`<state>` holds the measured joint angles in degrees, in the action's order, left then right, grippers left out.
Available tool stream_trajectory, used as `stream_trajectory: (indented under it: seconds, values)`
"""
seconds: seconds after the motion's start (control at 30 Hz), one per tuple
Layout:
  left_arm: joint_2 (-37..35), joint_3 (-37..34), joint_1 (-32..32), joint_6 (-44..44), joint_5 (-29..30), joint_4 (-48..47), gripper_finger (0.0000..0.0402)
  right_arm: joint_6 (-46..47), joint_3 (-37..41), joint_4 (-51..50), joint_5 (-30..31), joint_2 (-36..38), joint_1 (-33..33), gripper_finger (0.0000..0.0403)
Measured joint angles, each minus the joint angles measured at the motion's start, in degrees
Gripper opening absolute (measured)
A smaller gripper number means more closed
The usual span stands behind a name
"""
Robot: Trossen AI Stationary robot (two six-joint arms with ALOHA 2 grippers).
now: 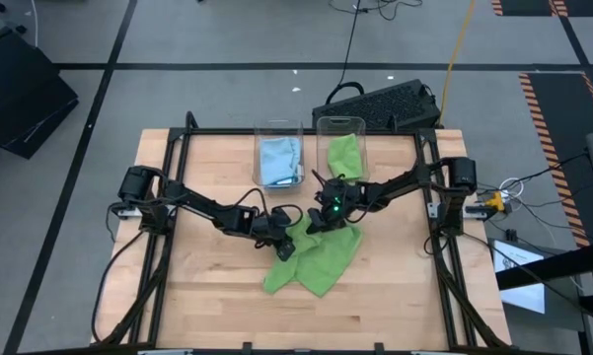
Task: Fold microfiber towels
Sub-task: Stack the folded green microfiber towel on top of the other green microfiber towel in the right transparent bin
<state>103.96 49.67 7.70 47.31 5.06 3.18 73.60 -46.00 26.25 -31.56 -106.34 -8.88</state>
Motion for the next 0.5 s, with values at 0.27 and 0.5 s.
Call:
stream_trajectory:
  seconds: [0.27,0.5]
  values:
    - [-0.76,-0.07,0.18,2.69,-0.22,-0.27,0.0026,0.1,0.02,1.4,0.03,0.94,-1.56,0.001]
    - [-9.5,-0.07,1.9,2.29,4.86,-5.61,0.0068,-1.49,0.04,-1.27,1.31,2.72,-2.45,0.0069]
